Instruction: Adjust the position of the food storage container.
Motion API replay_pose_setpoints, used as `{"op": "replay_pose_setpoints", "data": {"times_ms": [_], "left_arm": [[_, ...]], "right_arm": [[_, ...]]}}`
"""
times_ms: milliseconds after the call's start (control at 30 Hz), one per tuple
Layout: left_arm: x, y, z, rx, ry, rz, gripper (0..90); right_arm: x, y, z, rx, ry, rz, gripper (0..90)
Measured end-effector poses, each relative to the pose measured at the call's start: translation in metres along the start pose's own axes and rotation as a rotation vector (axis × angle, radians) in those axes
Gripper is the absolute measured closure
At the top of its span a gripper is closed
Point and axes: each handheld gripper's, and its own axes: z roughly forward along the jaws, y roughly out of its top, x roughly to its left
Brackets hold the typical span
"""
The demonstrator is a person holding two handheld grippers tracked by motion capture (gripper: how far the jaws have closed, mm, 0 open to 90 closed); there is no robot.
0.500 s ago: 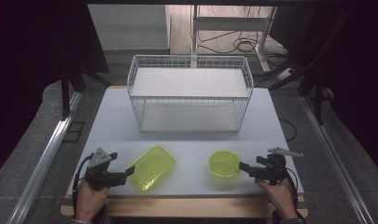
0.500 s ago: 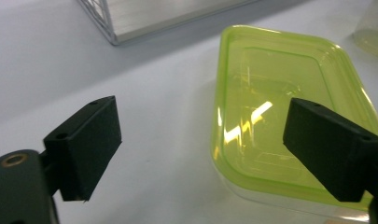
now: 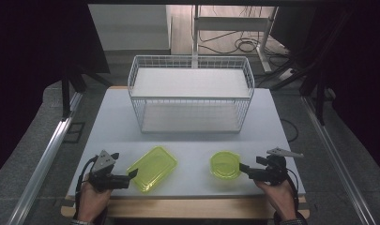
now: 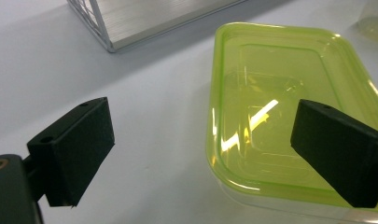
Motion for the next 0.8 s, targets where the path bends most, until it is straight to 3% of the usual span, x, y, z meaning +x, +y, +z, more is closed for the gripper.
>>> {"op": "replay_pose_setpoints", "data": {"times_ms": [167,333,500,533,800], "left_arm": [[-0.003,0.001,0.000,-0.006,0.013,0.028,5.6],[-0.002,0.003,-0.003,-0.014,-0.023,-0.008,7.4],[-0.003,0.004,-0.005,-0.026,-0.020,-0.006,8.1],[-0.003,0.003,-0.004,-0.025,-0.018,-0.004,8.1],[-0.006,0.003,-0.003,-0.017,0.010,0.047,8.0]], "right_arm": [[0.003,0.002,-0.002,-0.014,0.011,-0.026,21.1],[0.006,0.005,-0.006,-0.021,-0.003,-0.057,33.4],[0.011,0.008,-0.008,-0.013,-0.002,-0.088,45.0],[0.013,0.009,-0.008,-0.001,0.002,-0.117,50.0],[0.023,0.015,-0.011,0.002,0.009,-0.192,68.6]]}}
